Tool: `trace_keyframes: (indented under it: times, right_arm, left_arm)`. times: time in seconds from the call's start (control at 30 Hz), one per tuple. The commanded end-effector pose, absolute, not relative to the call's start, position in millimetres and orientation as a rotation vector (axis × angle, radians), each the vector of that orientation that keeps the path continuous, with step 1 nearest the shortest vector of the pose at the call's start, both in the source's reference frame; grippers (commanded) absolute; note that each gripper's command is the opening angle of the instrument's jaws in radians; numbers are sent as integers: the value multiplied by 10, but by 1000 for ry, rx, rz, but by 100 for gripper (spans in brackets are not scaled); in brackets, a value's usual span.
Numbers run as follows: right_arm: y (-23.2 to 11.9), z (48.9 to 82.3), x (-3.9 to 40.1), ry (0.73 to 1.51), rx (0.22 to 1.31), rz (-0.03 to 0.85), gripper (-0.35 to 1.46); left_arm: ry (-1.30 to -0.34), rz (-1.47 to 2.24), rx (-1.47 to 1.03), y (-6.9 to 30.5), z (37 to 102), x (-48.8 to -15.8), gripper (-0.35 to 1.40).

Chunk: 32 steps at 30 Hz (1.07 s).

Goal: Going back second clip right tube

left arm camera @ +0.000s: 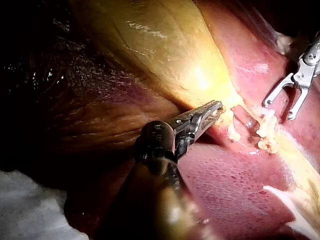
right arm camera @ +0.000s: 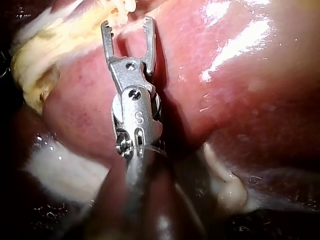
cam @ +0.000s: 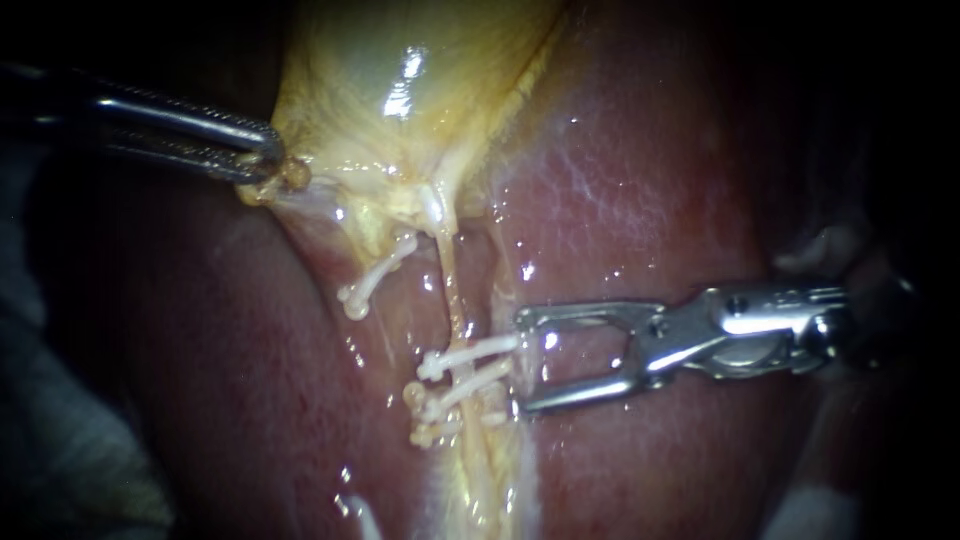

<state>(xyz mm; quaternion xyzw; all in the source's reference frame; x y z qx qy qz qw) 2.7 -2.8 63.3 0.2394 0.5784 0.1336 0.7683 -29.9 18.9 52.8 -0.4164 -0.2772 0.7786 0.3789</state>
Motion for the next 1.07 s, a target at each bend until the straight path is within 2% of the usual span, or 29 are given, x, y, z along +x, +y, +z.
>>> trace_keyframes:
  times: [0.03,0.3,0.77,1.07]
  right_arm:
    - [-24,629,22,1255,513,277,50]
    - [-8,607,10,1227,501,246,50]
    - [5,596,2,1224,489,246,50]
    - [8,593,-1,1223,476,246,50]
  left_arm:
    - [-708,1989,-1064,189,528,-299,-35]
    - [-702,1991,-1065,188,538,-303,-35]
    - [-704,2009,-1066,170,579,-336,-35]
    - [-713,2013,-1065,171,581,-336,-35]
